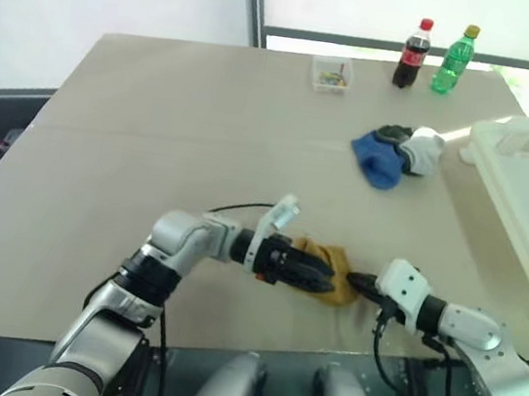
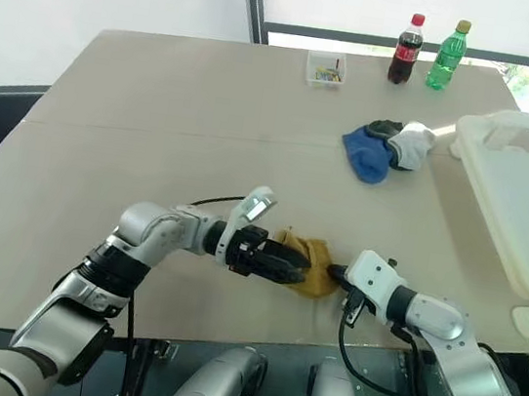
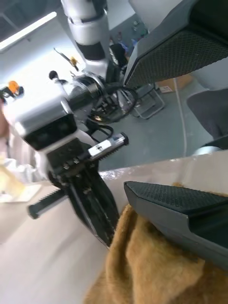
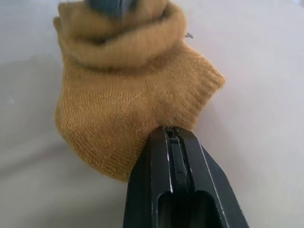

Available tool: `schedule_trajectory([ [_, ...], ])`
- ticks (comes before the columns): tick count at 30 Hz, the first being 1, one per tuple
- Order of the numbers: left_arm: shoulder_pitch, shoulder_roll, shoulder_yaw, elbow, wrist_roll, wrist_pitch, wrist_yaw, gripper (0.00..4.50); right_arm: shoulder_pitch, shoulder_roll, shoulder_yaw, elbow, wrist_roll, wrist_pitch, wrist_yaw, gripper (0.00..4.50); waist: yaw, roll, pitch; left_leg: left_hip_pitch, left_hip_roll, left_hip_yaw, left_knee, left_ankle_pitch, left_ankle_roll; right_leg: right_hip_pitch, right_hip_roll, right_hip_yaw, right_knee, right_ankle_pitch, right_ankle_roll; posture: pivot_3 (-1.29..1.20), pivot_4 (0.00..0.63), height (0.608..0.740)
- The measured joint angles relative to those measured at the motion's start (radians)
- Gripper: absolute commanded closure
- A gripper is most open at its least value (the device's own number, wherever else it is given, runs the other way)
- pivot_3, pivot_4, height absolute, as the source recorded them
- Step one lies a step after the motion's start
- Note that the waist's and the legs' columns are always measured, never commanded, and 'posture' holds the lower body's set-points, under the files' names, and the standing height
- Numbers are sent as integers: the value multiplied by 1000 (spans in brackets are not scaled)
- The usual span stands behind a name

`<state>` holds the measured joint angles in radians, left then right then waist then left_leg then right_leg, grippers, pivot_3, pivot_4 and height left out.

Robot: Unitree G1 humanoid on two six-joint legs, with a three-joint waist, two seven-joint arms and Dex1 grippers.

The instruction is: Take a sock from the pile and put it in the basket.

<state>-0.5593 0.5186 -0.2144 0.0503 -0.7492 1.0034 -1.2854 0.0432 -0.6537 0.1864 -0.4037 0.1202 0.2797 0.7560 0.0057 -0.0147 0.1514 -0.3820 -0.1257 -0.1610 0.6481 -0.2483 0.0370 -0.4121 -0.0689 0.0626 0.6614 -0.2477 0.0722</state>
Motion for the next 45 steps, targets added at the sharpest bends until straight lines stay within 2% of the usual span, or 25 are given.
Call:
schedule_trajectory([
  [9, 143, 98, 191, -129, -59, 66, 121, 1199, -34, 8, 9, 25, -17, -2, 2, 4461, 5, 0, 0, 1, 0, 0, 0, 0, 0, 0, 0, 0, 0, 0, 0, 0, 150, 740],
  [17, 173, 45, 83, -160, 21, -20, 163, 1199, -49, 12, 15, 35, -21, -7, 19, 4461, 7, -1, 0, 0, 0, 0, 0, 0, 0, 0, -1, 0, 0, 0, 0, 0, 150, 740],
  [22, 174, 39, 74, -160, 57, -73, 185, 1199, -51, 12, 14, 42, -21, -15, 22, 4461, 7, -1, 0, 0, 0, 0, 0, 0, 0, 0, -1, 0, -1, 0, 0, 0, 150, 740],
  [28, 171, 13, 71, -157, 49, -66, 195, 1199, -51, 12, 14, 47, -21, -23, 23, 4461, 7, -1, 0, 0, 0, 0, 0, 0, 0, 0, 0, 0, -1, 0, 0, 0, 150, 740],
  [34, 117, -97, 25, -115, 39, -74, 172, 1199, -60, 12, 15, 54, -22, -25, 29, 4461, 7, -1, 0, 0, 0, 0, 0, 0, 0, 1, 0, 0, 0, 0, 0, 0, 150, 740],
  [37, 86, -122, 23, -95, 35, -67, 168, 1199, -60, 11, 14, 56, -22, -28, 36, 4461, 6, -1, 0, 0, 0, 0, 0, 0, 0, 0, 0, -1, 0, 0, 0, 0, 150, 740],
  [45, 66, -147, -51, -12, 83, -79, 155, 1199, -56, 9, 10, 54, -22, -30, 39, 4461, 8, -1, 0, 0, 0, 0, 0, 0, 0, 1, 0, 0, 0, 0, 0, 0, 150, 740],
])
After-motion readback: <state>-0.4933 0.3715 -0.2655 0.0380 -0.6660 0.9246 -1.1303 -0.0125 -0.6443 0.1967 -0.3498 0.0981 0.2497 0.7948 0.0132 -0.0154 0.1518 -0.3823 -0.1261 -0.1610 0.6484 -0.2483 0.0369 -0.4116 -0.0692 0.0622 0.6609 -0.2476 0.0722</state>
